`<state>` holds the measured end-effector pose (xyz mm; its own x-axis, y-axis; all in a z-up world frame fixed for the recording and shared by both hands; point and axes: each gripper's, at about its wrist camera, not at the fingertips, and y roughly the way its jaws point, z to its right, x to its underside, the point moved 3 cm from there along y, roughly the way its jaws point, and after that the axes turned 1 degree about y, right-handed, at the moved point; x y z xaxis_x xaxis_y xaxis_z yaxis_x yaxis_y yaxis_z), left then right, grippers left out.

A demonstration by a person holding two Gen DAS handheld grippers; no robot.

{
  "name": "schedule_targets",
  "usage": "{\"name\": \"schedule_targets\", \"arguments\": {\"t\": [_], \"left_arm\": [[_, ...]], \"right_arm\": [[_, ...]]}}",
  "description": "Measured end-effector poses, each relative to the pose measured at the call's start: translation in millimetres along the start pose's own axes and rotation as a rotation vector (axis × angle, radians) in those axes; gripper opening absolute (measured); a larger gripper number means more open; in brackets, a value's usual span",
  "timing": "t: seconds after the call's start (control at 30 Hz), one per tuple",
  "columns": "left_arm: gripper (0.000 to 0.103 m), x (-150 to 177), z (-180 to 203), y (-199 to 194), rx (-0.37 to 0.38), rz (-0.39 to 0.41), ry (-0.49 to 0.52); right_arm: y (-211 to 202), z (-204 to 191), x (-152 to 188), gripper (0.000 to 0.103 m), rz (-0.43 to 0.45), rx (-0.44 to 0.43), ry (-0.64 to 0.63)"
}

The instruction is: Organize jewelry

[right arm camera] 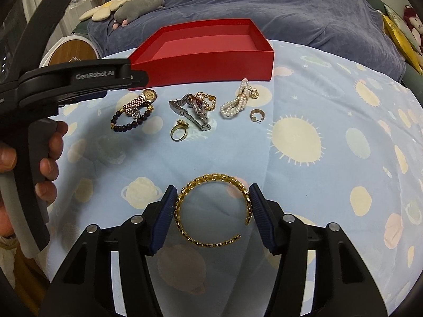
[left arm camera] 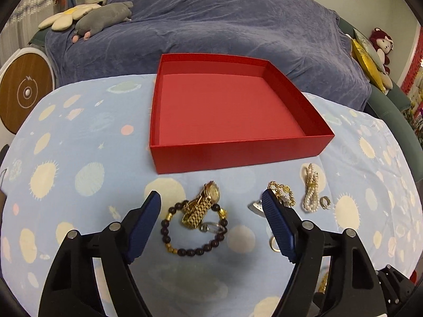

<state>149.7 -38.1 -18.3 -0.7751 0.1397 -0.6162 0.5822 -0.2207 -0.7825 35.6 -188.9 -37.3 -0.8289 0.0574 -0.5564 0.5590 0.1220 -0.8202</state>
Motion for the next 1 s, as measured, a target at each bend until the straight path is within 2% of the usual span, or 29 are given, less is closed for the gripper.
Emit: {"name": "schedule_targets", "arguments": {"t": [0.2, 0.23, 0.3, 0.37, 0.4, 0.6, 1.0], "left_arm": [[0.046, 3.8, 4.2, 32.4, 0.015, -0.063, 0.009], [0.041, 5.2, 4.8, 33.8, 0.0, -0.06, 0.019], [0.028, 7.5, 3.8, 33.8, -0.017, -0.054, 0.036], [0.011, 6.7, 1.5, 32.6, -0.001, -0.051, 0.025], [0.008, 6.4, 1.2, 30.9, 0.011, -0.048, 0.02], [0.005, 10.8, 7.9, 17.6, 0.017, -0.023, 0.053], [0.004, 10.5, -3.1, -49.0, 0.109, 0.078, 0.01]], "right_arm": [[3.8, 8.5, -4.9, 0.055, -0.005, -0.004, 0.022], [4.6, 9.6, -5.8, 0.055, -0.006, -0.004, 0.025], [6.1, 11.8, -7.9, 0.055, -0.009, -0.008, 0.034], [6.8, 12.9, -9.5, 0.055, -0.009, -0.011, 0.04], [6.8, 12.7, -9.6, 0.055, -0.009, -0.011, 0.04], [4.6, 13.0, -7.6, 0.055, -0.006, -0.013, 0.039], [0.1, 10.4, -9.6, 0.055, 0.015, -0.021, 0.029]]}}
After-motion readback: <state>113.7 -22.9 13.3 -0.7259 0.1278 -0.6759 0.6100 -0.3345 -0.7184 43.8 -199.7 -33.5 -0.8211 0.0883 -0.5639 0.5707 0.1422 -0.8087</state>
